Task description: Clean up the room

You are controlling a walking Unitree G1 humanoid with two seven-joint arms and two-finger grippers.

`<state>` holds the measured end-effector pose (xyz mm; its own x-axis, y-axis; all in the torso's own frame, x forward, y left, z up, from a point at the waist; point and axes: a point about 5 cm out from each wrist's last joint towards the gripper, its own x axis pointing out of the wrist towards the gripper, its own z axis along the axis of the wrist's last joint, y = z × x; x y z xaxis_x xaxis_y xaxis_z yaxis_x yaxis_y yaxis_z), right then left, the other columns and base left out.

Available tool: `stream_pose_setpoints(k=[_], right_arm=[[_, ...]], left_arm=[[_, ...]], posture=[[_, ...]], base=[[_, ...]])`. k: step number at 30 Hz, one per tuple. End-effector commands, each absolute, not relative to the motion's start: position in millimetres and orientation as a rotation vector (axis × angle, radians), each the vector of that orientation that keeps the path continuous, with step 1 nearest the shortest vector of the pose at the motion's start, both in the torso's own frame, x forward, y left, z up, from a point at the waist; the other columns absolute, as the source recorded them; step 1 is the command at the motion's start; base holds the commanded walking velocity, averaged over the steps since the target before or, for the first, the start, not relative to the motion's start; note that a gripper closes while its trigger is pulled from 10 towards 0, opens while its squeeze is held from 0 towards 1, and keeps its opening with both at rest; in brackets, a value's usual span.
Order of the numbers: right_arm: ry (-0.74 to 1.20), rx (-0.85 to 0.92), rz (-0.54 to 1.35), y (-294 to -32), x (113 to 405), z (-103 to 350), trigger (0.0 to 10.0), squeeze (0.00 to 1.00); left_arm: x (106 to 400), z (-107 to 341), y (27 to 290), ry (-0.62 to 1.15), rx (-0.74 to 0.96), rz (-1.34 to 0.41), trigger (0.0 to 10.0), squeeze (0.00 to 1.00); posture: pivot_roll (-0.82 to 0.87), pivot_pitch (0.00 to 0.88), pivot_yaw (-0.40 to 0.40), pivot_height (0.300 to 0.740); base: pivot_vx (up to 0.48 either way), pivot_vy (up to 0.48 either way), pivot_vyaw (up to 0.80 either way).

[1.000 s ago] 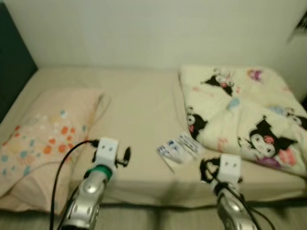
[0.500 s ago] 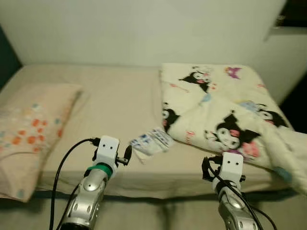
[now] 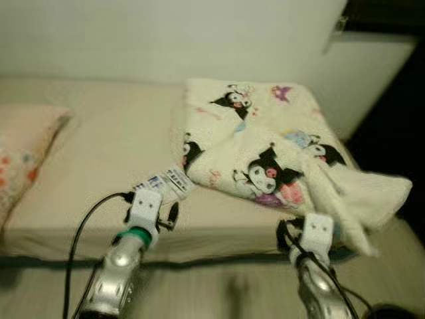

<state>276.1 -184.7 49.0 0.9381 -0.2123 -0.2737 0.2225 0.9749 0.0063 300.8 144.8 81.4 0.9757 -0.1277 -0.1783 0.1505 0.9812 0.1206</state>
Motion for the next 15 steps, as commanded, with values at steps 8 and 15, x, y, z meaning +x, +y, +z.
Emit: stream_pose_setpoints(k=[8,15], right_arm=[[0.298,0.038,-0.225,-186.8,272.5,42.1,10.0,0.0],[0.301,0.046,-0.226,-186.1,273.1,41.8,10.0,0.0]], left_arm=[[296.2,68.8,143.6,0.249,0.089,-0.132,10.0,0.0],[297.3,71.9,145.3,0.228,0.109,-0.14,10.0,0.0]], posture=[[0.1,0.0,0.026,0.74],[0.1,0.0,0.022,0.74]], base=[[0.0,0.459,0.0],[0.0,0.274,0.0]])
